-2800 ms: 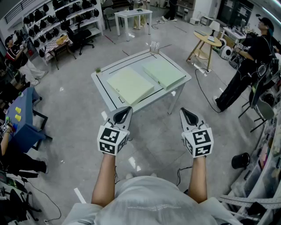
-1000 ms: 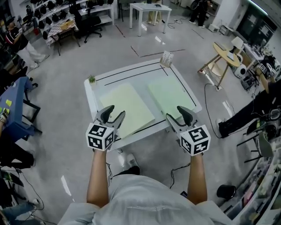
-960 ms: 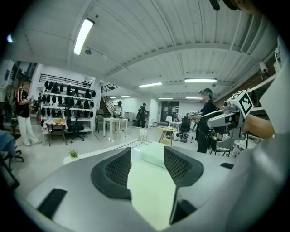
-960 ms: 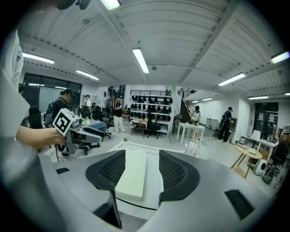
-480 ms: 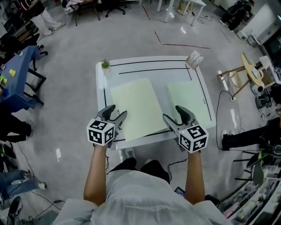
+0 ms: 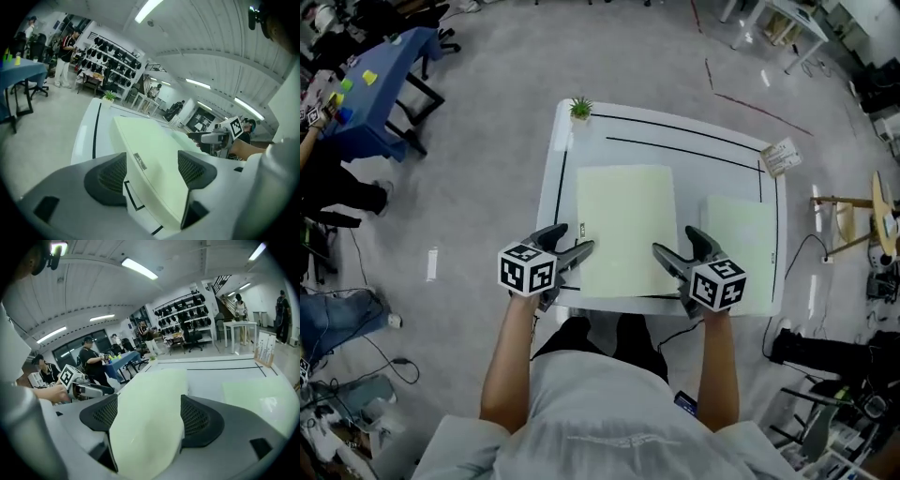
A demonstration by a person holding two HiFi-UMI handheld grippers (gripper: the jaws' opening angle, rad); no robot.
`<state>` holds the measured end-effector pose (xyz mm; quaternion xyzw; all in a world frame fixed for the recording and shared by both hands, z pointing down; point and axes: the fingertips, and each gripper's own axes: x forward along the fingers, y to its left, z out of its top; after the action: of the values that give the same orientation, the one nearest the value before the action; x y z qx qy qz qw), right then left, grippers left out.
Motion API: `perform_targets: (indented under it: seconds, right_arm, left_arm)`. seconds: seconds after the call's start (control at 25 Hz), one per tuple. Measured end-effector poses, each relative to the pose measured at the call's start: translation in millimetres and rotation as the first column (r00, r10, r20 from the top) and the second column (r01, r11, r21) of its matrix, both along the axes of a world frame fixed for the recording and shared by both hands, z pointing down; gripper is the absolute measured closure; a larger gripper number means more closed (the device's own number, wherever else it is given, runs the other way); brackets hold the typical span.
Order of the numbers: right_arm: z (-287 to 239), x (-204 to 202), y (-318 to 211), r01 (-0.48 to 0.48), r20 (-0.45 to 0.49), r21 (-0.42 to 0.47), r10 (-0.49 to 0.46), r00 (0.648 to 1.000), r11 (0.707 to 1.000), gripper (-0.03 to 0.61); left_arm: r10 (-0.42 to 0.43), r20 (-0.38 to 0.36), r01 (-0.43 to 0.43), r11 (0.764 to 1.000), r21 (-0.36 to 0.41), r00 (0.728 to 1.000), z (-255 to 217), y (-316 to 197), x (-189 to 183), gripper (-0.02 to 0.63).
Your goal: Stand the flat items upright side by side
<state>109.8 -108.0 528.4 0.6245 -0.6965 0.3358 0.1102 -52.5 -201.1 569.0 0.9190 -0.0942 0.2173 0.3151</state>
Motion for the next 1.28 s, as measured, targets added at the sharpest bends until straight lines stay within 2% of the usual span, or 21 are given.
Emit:
perform_targets:
  seconds: [0.16,0.32,0.52,0.68,0.92,1.12,1.28]
  right_arm:
    - [28.2,4.4,-17.0,0.052,0.040,-0.043,-0.050,0.998,0.998,0.146]
    - [47.6,16.9,-27.7,0.063,0.089,-0.064,-0.057,0.994,0.996,0.133]
    - [76.6,21.2,-32.2,0.101,0.158,-0.114,-0.083,0.984,0.988,0.130]
    - [95.8,23.8,-33.7,0.153,0.184,-0.170,-0.121,0.975,0.974,0.124]
    - [108.2,21.4,-39.3,0.158,0.329,-0.166,-0.096,0.939,0.973,0.112]
    - [108.6,20.3,-42.0,0.168,0.334,-0.145,-0.112,0.936,0.975,0.112]
    - [106.6,18.1,-47.2,0.177,0.340,-0.115,-0.128,0.932,0.978,0.112]
  left_arm:
    - [-0.028,0.015,0.029,0.997,-0.065,0.999,18.9,10.3,-1.7,0.251]
    - [-0.060,0.016,0.062,0.992,-0.111,0.998,31.8,11.6,5.1,0.247]
    - [-0.125,0.055,0.132,0.981,-0.142,0.991,46.8,3.5,11.5,0.247]
    - [-0.120,0.094,0.135,0.977,-0.166,0.988,59.6,2.4,18.4,0.247]
    - [-0.163,0.098,0.180,0.963,-0.200,0.982,67.8,0.2,19.9,0.233]
    - [-0.199,0.058,0.207,0.952,-0.225,0.978,68.8,0.4,18.3,0.230]
    - [-0.190,0.050,0.196,0.949,-0.248,0.981,69.3,-0.9,19.6,0.232]
